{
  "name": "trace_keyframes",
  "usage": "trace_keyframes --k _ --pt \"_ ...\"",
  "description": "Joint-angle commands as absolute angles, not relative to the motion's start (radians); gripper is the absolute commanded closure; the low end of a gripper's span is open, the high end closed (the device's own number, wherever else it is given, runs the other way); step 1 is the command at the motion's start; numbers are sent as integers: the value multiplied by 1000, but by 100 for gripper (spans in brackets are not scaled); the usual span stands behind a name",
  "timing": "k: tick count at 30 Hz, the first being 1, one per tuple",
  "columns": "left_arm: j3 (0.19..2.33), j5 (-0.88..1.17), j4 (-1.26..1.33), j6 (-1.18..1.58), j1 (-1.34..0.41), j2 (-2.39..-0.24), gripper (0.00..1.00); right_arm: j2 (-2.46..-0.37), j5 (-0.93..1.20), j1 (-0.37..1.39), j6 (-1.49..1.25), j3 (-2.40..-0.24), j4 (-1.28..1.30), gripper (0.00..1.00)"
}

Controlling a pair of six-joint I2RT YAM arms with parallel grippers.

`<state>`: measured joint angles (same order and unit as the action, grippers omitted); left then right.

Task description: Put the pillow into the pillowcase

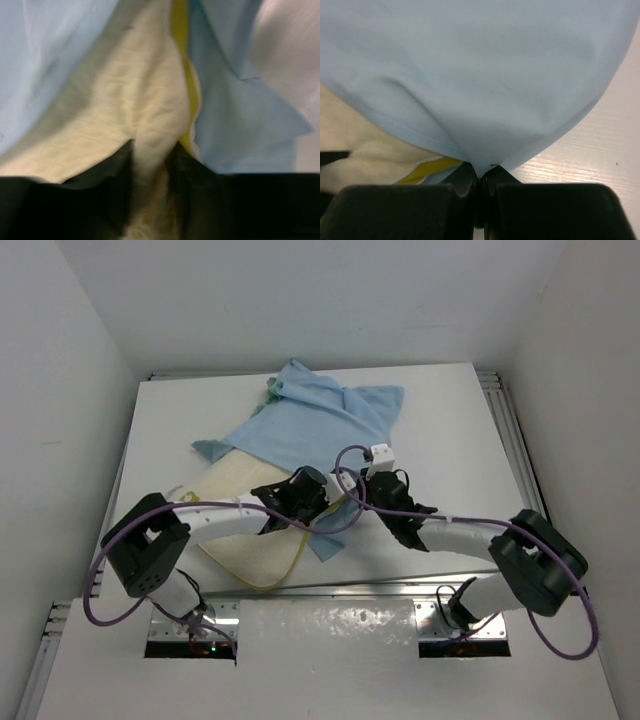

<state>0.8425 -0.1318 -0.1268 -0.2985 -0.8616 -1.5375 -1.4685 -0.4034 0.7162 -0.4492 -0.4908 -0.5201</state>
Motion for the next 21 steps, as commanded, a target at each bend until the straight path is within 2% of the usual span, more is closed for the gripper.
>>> trace_keyframes --k 1,2,9,13,18,21 --pt "857 -229 -107 -233 -827 -1589 92 -1346 -330 747 -345 -541 -486 100" --pt "879 -222 -145 -215 -818 -1607 100 -1323 -296 753 -325 -555 -444 100" --pt "1165 -192 -296 -239 -680 -1588 100 -1166 -150 889 -172 -656 -261 100" --pt "1268 -149 -363 -258 -644 -1588 100 -1167 36 902 -250 -693 -333 100" --pt "1302 -114 -347 -233 -646 -1549 100 -1204 116 900 -310 -709 -379 100" --pt "1315 -20 -330 -183 -643 -1560 100 -1259 178 902 -392 -678 -423 100"
